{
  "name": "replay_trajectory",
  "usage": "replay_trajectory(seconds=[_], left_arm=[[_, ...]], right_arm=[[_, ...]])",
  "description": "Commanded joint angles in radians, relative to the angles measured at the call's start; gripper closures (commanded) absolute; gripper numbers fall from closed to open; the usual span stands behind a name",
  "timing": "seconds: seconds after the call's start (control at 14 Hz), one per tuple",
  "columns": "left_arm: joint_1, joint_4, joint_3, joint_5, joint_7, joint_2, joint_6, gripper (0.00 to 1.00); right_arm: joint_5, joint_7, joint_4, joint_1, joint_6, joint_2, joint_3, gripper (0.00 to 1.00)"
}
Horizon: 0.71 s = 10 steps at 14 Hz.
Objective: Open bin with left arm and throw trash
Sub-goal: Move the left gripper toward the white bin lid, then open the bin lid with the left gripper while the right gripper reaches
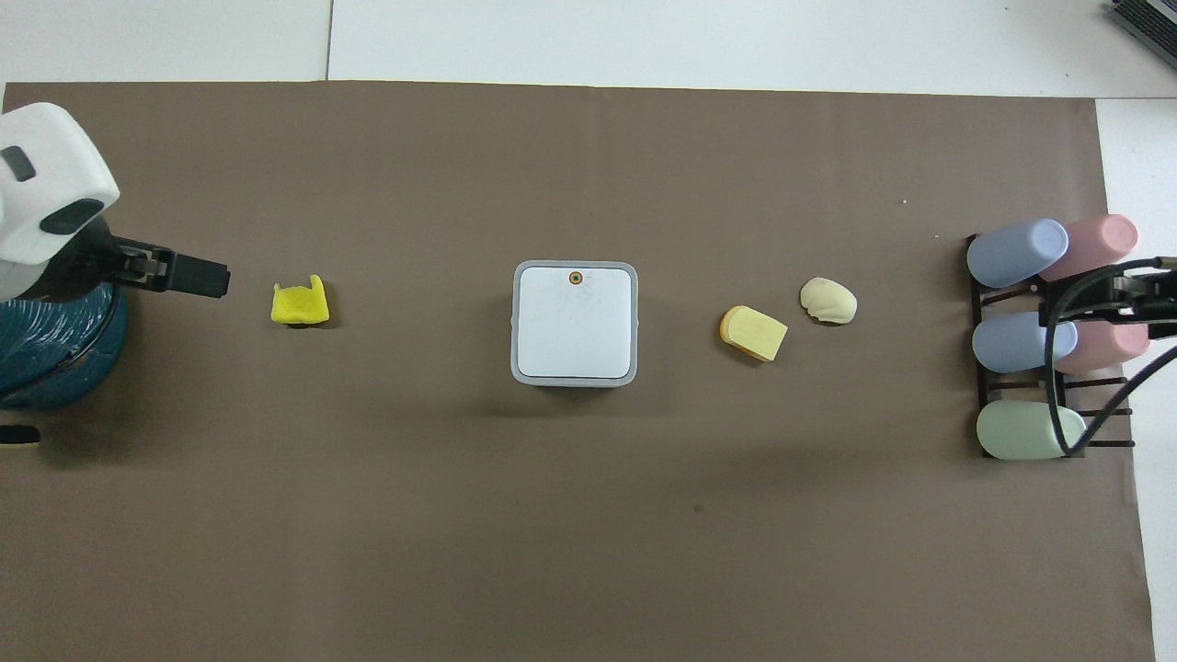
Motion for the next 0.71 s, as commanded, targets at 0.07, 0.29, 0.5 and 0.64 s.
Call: replay_trajectory(seconds=[0.07, 0.29, 0.5, 0.64], left_arm=[[-0.094, 0.004, 0.013, 0.060, -0.133, 0.062, 0.078, 0.22], [-0.178, 0.006, 0.013, 0.062, -0.235, 0.128, 0.176, 0.73], [-0.216, -0.010, 0.012, 0.068, -0.248, 0.133, 0.244, 1.00], [-0.268, -0.087, 0.012, 0.068, -0.247, 0.131, 0.372, 1.00]], right_arm=[[0.005, -0.018, 0.009, -0.005, -0.011, 0.002, 0.004, 0.00], [0.005, -0.018, 0.009, -0.005, -0.011, 0.002, 0.002, 0.00], [0.005, -0.018, 0.009, -0.005, -0.011, 0.002, 0.004, 0.00], [0.005, -0.019, 0.009, -0.005, -0.011, 0.002, 0.002, 0.00]])
